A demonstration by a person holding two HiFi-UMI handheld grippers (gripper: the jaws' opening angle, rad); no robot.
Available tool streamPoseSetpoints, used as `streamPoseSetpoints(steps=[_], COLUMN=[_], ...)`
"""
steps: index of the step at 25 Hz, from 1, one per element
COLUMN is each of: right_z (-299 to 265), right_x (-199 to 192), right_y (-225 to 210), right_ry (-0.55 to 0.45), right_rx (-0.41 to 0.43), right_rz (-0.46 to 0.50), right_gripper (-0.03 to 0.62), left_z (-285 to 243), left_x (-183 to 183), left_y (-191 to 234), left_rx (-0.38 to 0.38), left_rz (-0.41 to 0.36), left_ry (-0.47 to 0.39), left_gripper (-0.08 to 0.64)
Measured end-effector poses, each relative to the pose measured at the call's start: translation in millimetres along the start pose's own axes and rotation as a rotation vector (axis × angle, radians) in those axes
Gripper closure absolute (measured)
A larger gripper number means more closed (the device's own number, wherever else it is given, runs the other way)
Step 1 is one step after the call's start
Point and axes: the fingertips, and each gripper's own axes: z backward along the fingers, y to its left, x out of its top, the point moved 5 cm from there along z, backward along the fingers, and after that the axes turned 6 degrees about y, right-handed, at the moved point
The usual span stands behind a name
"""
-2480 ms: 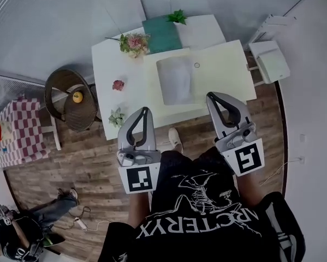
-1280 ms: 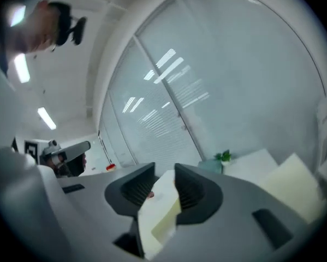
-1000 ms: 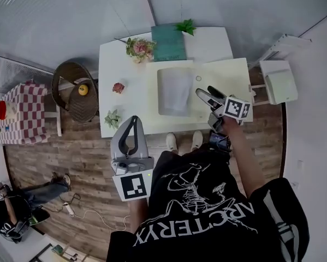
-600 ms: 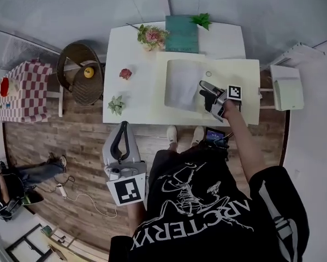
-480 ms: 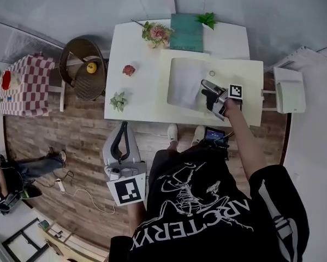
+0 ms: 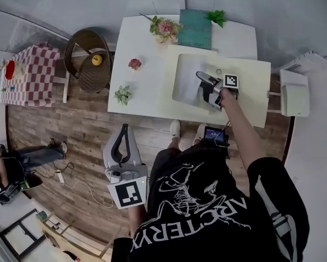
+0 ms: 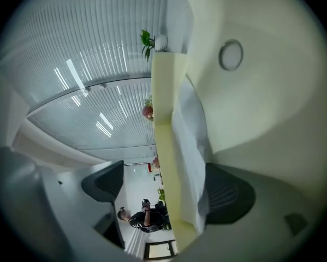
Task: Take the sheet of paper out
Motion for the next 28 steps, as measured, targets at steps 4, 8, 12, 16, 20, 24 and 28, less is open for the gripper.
streamPoseSetpoints(steps=[4,8,12,16,20,24,28], right_z=[-15,-16,-15,-8,22,66,111], right_x=[2,3,1,-4,-12,-21,-37], right_y=[-10,-21,-23,-21,-3,28,60], right_ry=[0.021,0.017,0.029,0.039,0.001,-0.078,-0.141], right_rx=[-0.067,-0.101,-0.159,-0.191,-0.244,-0.212,-0.234], right_rz=[-0.034,-0.022,-0.005,0.056,0.163,0.236,0.359], right_gripper=[0.306,0.438,0.554,0.57,0.575,0.575,0.577], left_z=[3,4,3,-5,-27,-48,-66], left_x=[-6,-8,-14,-15,-5,8,22], left_y=[5,14,19,18,4,-16,-35], left_rx=[0.015,0.031,0.036,0.012,-0.076,-0.181,-0.278], left_rz=[0.0,0.007,0.015,0.018,0.006,-0.007,-0.02], left_ry=[0.015,0.019,0.017,0.003,-0.043,-0.094,-0.136], left_gripper=[0.548,0.549,0.548,0.549,0.549,0.548,0.548])
